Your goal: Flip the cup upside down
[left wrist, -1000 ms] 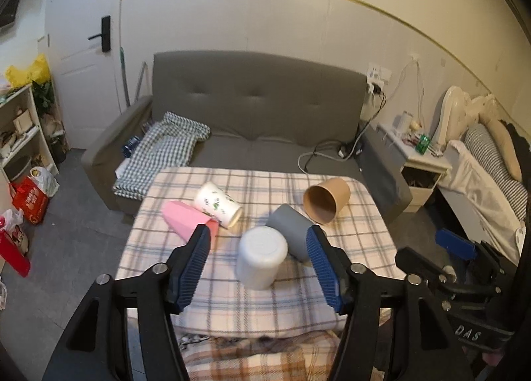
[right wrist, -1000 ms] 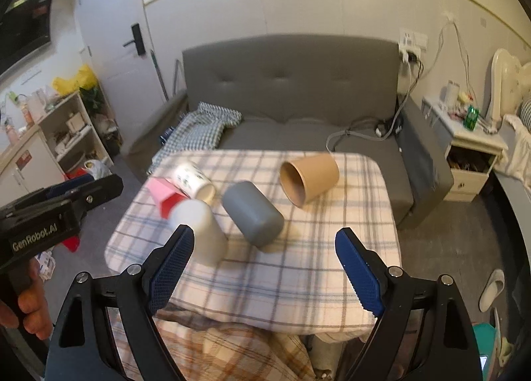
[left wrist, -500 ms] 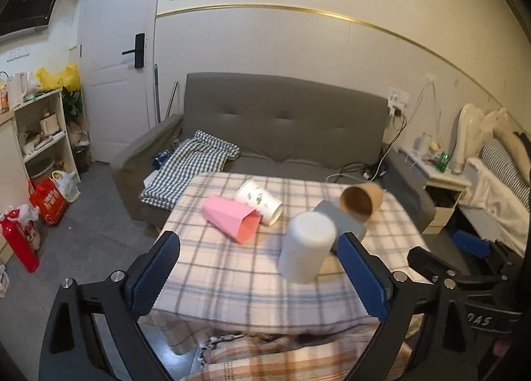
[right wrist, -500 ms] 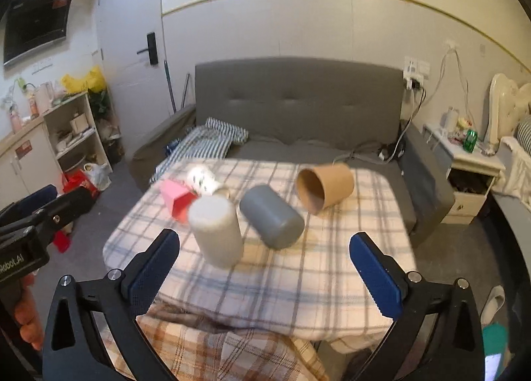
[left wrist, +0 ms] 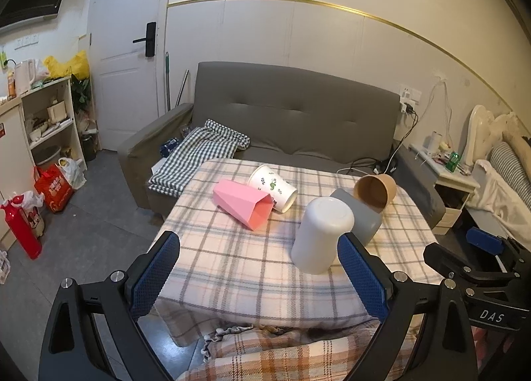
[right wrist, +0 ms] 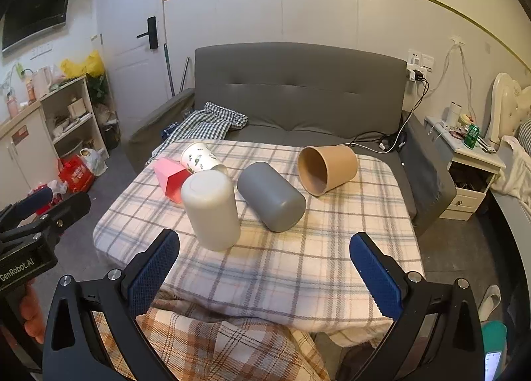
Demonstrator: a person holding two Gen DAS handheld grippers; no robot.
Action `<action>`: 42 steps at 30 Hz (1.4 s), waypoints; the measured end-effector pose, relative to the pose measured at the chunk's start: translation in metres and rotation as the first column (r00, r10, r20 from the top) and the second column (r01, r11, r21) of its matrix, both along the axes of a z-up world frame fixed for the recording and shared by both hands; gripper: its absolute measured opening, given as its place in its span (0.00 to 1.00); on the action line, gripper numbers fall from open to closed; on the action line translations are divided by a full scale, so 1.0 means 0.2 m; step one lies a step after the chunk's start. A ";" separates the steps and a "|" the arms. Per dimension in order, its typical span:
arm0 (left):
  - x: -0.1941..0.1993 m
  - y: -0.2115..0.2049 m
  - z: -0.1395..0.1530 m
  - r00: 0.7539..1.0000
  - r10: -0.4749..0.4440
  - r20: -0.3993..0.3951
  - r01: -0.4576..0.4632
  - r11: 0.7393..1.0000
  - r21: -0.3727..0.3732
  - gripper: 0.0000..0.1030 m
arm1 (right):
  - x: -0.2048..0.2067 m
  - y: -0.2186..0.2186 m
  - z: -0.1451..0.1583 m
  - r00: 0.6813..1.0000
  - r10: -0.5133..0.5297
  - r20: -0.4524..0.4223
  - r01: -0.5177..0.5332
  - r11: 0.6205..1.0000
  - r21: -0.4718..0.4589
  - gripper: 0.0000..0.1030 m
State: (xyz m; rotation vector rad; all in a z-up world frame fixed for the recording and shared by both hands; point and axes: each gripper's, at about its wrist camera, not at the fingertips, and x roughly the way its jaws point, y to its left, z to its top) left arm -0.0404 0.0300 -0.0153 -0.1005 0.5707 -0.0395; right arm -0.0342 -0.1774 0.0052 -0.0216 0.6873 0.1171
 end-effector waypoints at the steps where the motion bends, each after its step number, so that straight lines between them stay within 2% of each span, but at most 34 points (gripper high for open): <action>1: 0.00 0.00 0.00 1.000 -0.003 -0.002 0.003 1.000 -0.005 0.96 | 0.00 0.00 0.00 1.000 -0.001 0.000 0.001 1.000 -0.002 1.00; 7: 0.01 0.00 -0.01 1.000 -0.004 -0.016 0.004 1.000 -0.010 0.96 | 0.00 0.01 -0.02 1.000 0.006 -0.016 -0.006 1.000 0.006 1.00; 13: 0.01 -0.03 -0.02 1.000 0.006 -0.013 -0.006 0.999 0.044 0.96 | 0.00 0.01 -0.04 0.999 0.004 -0.033 -0.004 1.000 0.004 1.00; 42: 0.02 -0.02 -0.05 0.999 0.009 -0.036 -0.008 0.999 0.031 0.96 | 0.00 0.02 -0.06 0.999 -0.003 -0.052 0.003 1.000 0.003 1.00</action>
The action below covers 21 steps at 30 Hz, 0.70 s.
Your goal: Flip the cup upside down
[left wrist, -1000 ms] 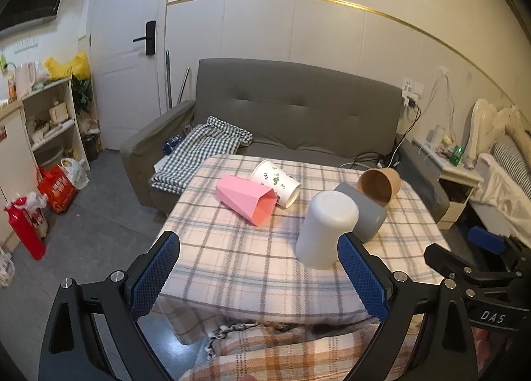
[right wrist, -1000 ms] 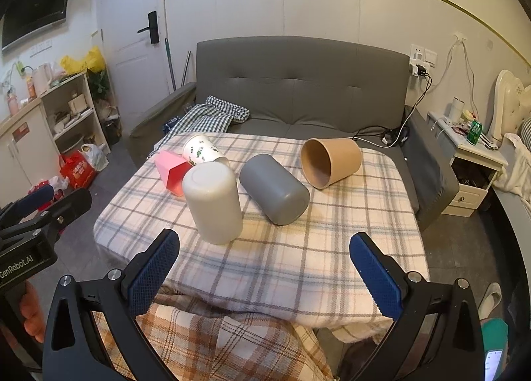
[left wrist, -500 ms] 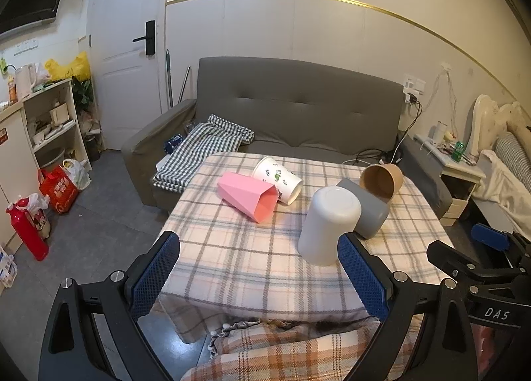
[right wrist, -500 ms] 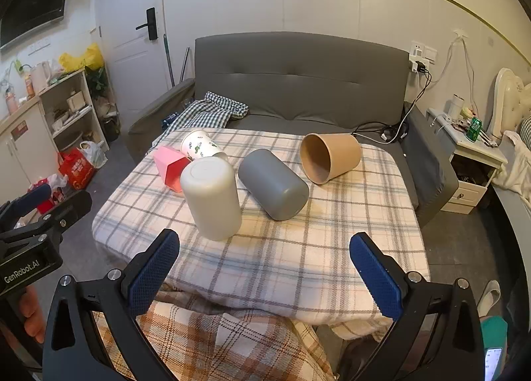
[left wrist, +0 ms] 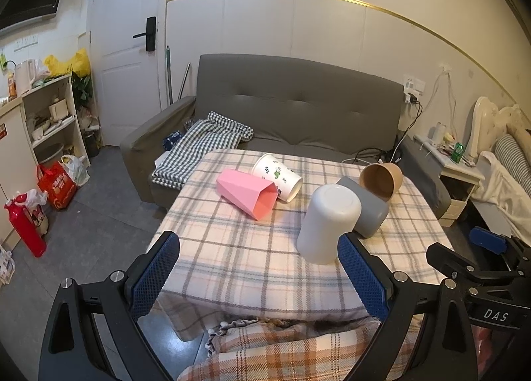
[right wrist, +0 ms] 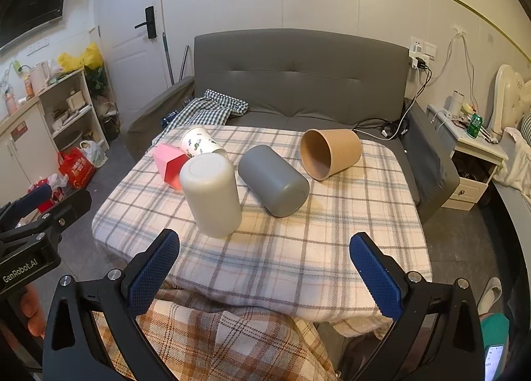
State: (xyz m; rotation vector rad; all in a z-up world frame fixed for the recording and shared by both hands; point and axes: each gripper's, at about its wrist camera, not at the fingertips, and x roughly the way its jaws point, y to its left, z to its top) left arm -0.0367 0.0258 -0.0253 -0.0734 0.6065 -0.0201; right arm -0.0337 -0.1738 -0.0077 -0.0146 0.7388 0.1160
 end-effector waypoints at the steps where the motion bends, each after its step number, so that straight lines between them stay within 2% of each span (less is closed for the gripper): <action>1: 0.00 0.00 0.00 1.000 0.000 0.001 0.000 1.000 0.000 0.96 | 0.00 0.00 0.00 1.000 0.001 0.001 -0.001 1.000 0.000 1.00; 21: 0.00 0.00 0.00 1.000 -0.005 -0.001 0.005 1.000 0.000 0.97 | 0.01 0.00 -0.01 1.000 -0.001 -0.005 0.001 1.000 0.001 1.00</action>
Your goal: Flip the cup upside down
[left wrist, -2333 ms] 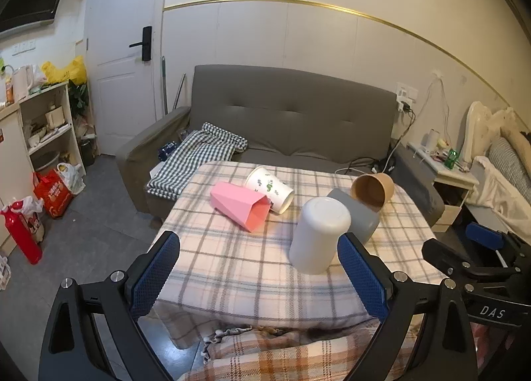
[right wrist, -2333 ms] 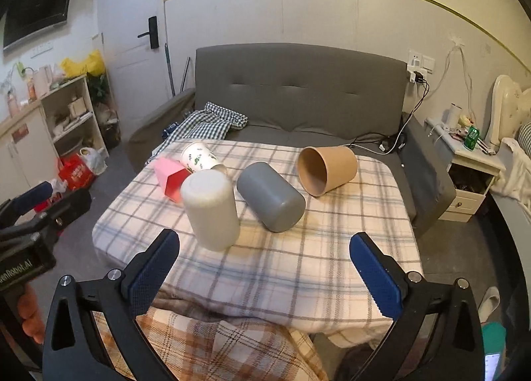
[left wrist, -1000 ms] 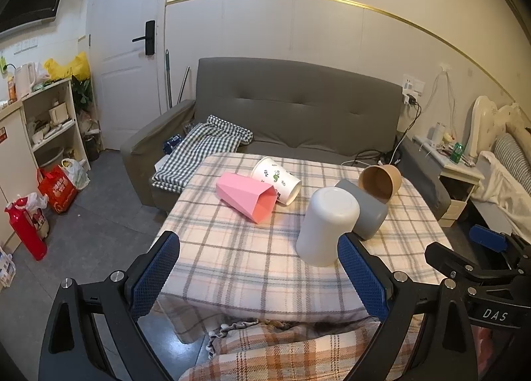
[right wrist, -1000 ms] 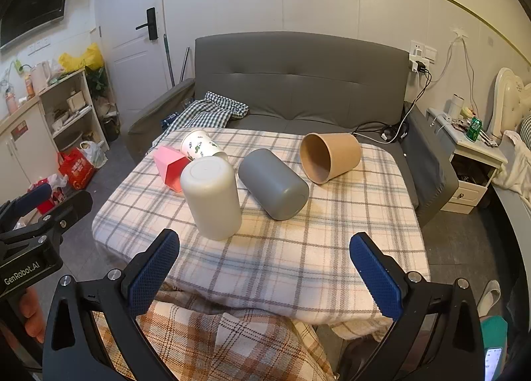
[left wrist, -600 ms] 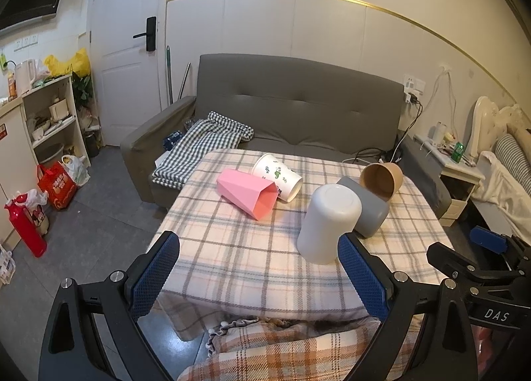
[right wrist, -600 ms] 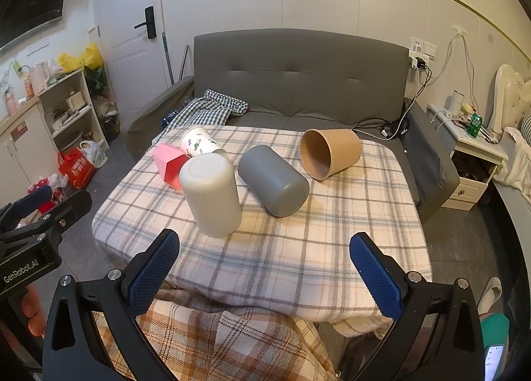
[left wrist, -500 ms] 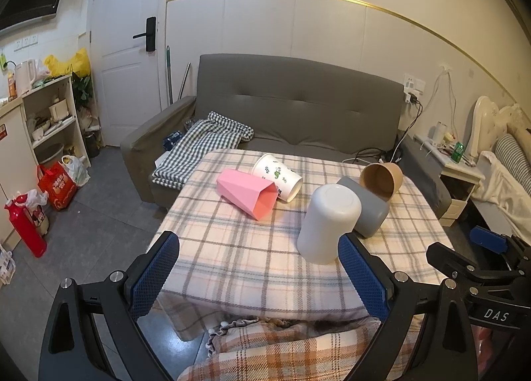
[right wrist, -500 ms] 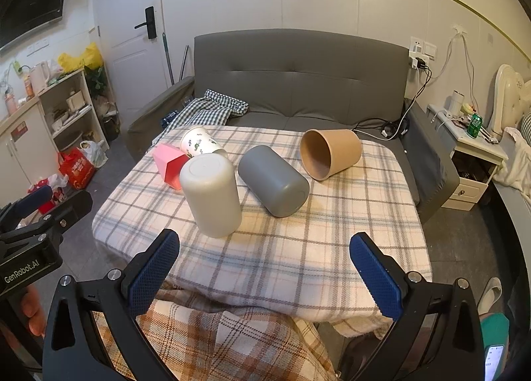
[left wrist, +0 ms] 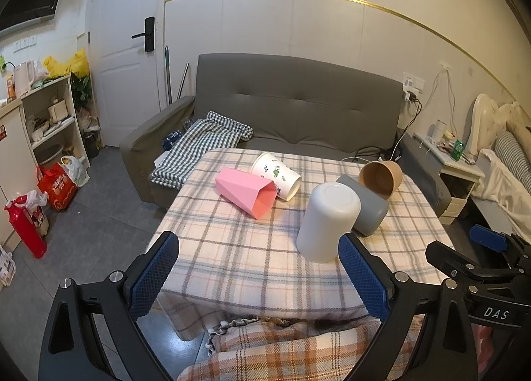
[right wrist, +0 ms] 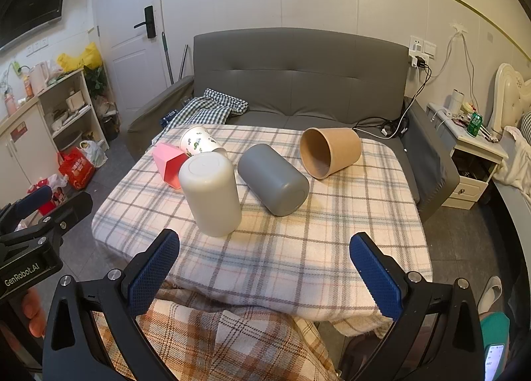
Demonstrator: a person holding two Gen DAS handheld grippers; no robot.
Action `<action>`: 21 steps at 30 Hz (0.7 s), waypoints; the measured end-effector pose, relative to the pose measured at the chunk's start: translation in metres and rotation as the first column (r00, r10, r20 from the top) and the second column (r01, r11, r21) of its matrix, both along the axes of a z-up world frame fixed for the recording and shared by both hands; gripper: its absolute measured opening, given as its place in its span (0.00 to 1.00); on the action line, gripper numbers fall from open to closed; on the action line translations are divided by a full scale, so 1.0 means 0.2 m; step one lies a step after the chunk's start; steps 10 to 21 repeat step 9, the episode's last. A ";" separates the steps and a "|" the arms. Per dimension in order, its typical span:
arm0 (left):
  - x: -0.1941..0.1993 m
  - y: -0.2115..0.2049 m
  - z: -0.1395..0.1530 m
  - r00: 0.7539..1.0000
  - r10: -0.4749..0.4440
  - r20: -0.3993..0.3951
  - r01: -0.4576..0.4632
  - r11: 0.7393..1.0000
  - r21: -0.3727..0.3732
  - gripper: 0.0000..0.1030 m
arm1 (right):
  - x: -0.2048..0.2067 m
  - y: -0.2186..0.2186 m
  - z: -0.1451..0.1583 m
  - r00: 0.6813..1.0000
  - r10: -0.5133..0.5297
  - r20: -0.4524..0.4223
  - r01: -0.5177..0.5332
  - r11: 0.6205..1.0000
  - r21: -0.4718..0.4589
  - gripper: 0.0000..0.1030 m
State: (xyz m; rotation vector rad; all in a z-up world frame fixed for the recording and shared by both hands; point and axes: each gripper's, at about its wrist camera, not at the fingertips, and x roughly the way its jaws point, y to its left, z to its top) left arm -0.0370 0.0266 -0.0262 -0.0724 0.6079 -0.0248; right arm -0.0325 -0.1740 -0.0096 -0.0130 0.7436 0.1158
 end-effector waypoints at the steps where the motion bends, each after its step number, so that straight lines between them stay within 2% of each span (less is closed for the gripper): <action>1: 0.00 0.00 0.00 1.000 0.000 0.000 0.000 1.000 0.000 0.97 | 0.00 0.00 0.00 1.000 0.000 0.000 0.000 1.000 0.000 1.00; 21: 0.00 0.01 -0.01 1.000 0.003 0.003 -0.003 1.000 0.005 0.97 | 0.00 0.00 0.00 1.000 0.000 0.001 0.000 1.000 -0.001 1.00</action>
